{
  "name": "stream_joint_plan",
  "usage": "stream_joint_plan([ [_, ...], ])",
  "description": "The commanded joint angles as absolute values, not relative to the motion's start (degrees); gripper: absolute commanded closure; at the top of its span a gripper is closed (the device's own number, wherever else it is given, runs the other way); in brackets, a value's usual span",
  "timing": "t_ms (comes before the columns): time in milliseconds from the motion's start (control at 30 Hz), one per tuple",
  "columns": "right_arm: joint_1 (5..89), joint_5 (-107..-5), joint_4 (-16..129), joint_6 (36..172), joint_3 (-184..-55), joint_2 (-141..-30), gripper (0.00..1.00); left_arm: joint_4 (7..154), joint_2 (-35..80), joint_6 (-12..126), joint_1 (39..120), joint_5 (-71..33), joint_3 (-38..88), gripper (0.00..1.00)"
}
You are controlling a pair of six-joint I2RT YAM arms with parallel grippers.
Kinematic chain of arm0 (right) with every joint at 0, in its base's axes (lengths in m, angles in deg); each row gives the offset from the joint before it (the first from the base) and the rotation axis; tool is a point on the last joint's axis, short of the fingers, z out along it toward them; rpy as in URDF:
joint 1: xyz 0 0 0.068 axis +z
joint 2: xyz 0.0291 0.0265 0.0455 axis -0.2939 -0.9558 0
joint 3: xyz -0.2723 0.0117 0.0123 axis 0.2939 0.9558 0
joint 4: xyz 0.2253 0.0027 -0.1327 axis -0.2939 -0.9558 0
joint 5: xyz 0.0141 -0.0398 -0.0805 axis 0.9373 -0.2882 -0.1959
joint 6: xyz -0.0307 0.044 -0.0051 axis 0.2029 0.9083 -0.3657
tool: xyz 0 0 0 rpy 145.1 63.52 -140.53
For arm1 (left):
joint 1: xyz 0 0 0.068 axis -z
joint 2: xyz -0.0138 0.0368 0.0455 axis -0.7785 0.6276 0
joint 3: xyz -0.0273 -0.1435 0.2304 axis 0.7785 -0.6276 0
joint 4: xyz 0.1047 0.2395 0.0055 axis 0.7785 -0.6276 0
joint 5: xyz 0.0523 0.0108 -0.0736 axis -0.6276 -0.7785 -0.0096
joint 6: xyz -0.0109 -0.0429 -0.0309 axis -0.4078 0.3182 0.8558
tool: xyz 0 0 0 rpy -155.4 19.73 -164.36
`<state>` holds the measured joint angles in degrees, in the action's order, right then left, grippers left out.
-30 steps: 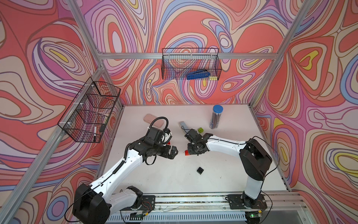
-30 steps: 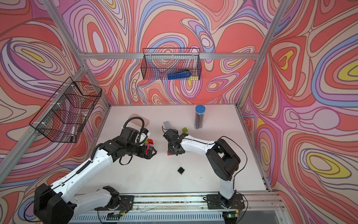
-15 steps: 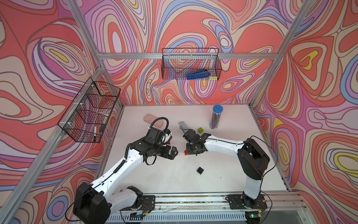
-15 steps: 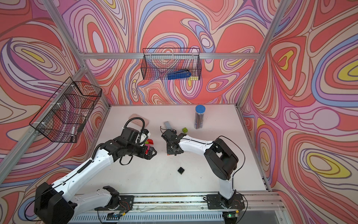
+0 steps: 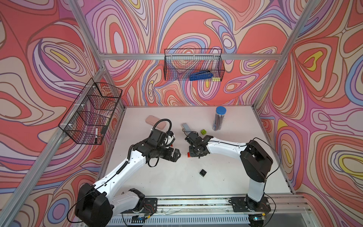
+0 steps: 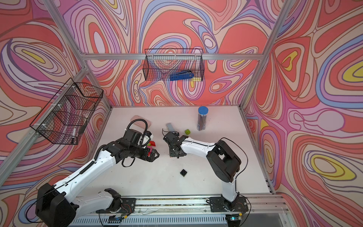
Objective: Assemble the letter s with lego
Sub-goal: Assemble the lego brick with the lego brick.
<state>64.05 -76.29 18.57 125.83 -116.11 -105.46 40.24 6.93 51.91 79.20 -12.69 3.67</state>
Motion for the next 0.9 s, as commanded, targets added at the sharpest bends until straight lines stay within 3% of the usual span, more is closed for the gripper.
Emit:
stream_joint_plan([
  [0, 64.01, -78.45, 13.67, 125.45, -115.55, -108.04, 0.70, 39.42, 7.46, 51.28, 78.81, -11.90, 3.06, 0.00],
  [433, 64.01, -75.97, 14.95, 125.23, -115.61, -111.22, 0.68, 39.40, 7.70, 51.10, 78.81, -11.79, 2.88, 0.00],
  [867, 64.11, -76.34, 12.22, 123.94, -120.63, -107.30, 0.57, 39.42, 7.50, 51.11, 78.85, -11.68, 2.71, 0.00],
])
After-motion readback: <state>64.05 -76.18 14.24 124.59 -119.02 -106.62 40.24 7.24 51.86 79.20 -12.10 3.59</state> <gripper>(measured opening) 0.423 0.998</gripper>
